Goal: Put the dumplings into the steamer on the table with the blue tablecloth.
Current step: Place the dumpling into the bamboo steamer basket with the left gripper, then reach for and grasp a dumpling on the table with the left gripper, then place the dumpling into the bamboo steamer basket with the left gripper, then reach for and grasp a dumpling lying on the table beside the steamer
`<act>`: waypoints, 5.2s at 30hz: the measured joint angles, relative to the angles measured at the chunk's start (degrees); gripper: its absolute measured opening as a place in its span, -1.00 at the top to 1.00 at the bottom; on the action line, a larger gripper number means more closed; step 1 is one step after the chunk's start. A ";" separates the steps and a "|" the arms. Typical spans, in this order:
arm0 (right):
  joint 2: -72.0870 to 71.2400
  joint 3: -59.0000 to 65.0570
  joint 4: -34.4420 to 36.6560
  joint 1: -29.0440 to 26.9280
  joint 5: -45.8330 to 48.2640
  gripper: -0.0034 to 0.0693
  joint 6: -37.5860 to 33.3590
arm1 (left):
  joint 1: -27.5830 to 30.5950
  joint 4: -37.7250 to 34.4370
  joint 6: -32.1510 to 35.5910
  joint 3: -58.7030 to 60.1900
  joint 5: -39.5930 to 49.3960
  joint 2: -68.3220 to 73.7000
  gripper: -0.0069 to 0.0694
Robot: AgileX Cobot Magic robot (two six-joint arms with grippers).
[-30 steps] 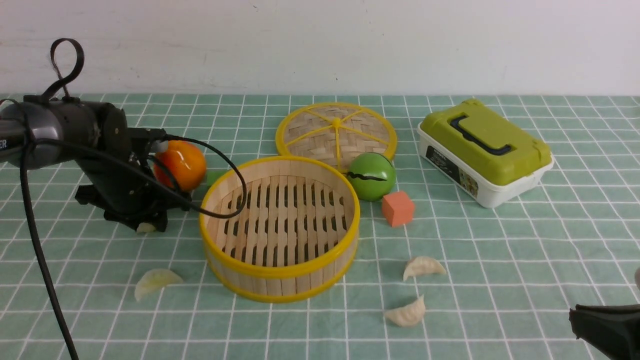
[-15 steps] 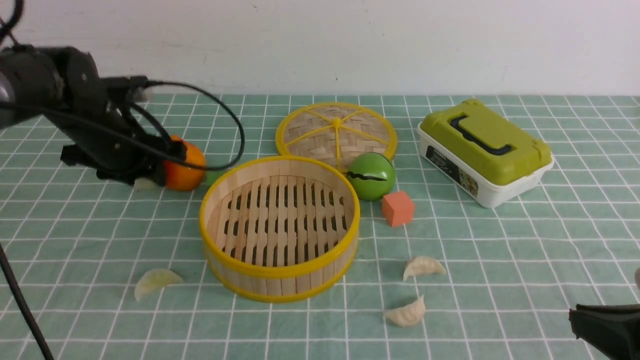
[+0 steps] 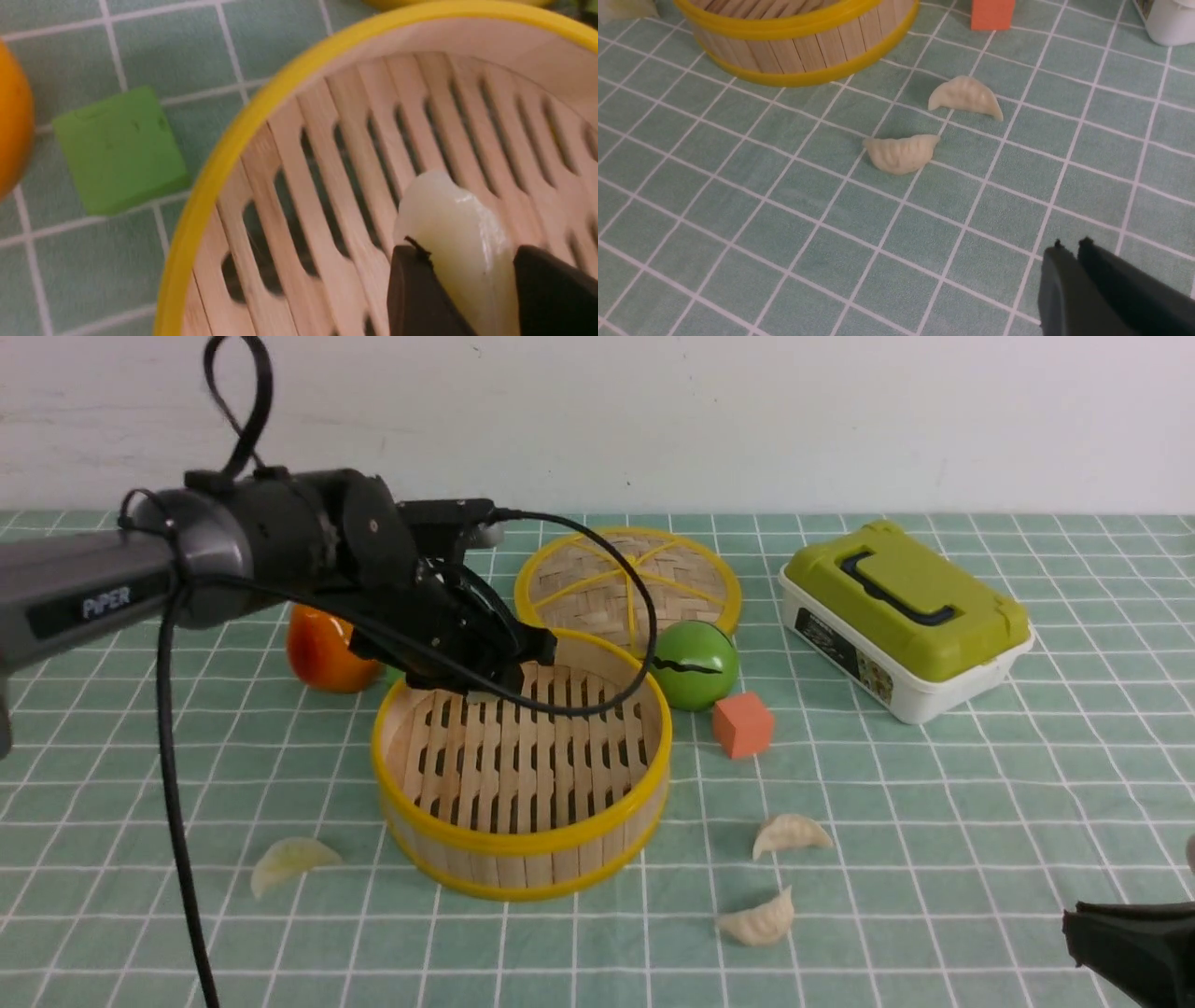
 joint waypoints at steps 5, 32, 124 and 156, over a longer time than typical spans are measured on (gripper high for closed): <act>0.00 0.00 0.00 0.00 0.00 0.79 0.00 | 0.21 0.58 -2.36 0.00 -1.76 2.79 0.16; 0.00 -0.06 2.61 0.00 1.43 0.79 -0.04 | 4.36 17.10 5.49 16.09 20.73 -16.52 -0.41; 55.28 -44.37 -13.49 10.85 17.21 -0.22 6.13 | -5.97 17.64 -5.39 44.16 24.34 -73.20 0.86; 70.93 -65.65 -22.73 10.85 31.25 0.44 4.42 | -5.97 18.01 -5.20 62.79 5.83 -90.41 0.86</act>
